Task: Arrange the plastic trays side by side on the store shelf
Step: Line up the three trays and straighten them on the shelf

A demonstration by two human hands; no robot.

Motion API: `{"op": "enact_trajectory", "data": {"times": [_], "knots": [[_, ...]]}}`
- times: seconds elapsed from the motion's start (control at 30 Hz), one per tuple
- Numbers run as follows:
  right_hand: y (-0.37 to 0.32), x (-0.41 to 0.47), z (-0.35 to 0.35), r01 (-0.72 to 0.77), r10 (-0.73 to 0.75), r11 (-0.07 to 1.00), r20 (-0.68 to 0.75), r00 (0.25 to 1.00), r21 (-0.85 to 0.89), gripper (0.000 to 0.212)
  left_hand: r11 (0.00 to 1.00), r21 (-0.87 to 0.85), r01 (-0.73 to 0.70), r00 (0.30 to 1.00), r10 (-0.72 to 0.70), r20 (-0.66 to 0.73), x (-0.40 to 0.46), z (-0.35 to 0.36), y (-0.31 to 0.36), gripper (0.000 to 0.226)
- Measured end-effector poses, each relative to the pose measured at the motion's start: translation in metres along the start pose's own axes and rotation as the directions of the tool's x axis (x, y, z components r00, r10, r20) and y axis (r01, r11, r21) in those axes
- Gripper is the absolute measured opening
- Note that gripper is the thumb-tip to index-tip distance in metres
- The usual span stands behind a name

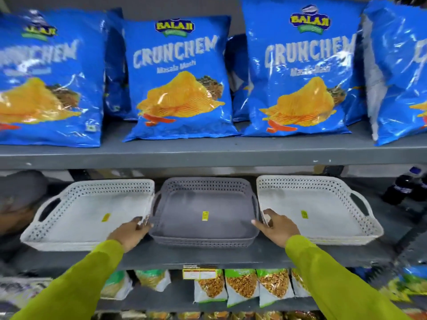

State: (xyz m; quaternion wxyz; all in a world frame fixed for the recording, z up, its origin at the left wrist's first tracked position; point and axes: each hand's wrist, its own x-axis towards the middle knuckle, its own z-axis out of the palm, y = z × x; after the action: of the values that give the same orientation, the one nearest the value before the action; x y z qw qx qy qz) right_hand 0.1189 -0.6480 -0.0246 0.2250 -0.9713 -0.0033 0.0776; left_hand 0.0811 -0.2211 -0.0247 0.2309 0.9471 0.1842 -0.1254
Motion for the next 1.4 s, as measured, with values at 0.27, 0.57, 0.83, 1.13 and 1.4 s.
{"op": "enact_trajectory", "data": {"times": [0.27, 0.57, 0.83, 1.13, 1.4], "knots": [[-0.023, -0.003, 0.007, -0.083, 0.083, 0.996, 0.041, 0.996, -0.012, 0.056, 0.989, 0.132, -0.061, 0.998, 0.056, 0.043, -0.001, -0.006, 0.004, 0.069], [-0.032, -0.001, 0.026, -0.104, 0.11, 0.989, 0.051, 0.993, -0.107, 0.048, 0.983, -0.072, -0.167, 0.985, 0.17, 0.034, -0.002, -0.002, 0.013, 0.057], [-0.041, 0.019, 0.026, -0.076, 0.073, 0.991, -0.036, 0.997, -0.107, 0.048, 0.98, -0.02, -0.199, 0.98, 0.198, -0.035, 0.017, -0.007, 0.007, 0.049], [-0.056, 0.056, 0.024, -0.093, 0.083, 0.991, -0.107, 0.991, -0.095, 0.044, 0.986, 0.047, -0.158, 0.984, 0.162, -0.075, 0.056, -0.015, 0.015, 0.053], [-0.056, 0.06, 0.023, -0.115, 0.109, 0.991, -0.076, 0.991, -0.073, 0.05, 0.972, 0.193, -0.135, 0.984, 0.154, -0.085, 0.064, -0.01, 0.014, 0.052]]}}
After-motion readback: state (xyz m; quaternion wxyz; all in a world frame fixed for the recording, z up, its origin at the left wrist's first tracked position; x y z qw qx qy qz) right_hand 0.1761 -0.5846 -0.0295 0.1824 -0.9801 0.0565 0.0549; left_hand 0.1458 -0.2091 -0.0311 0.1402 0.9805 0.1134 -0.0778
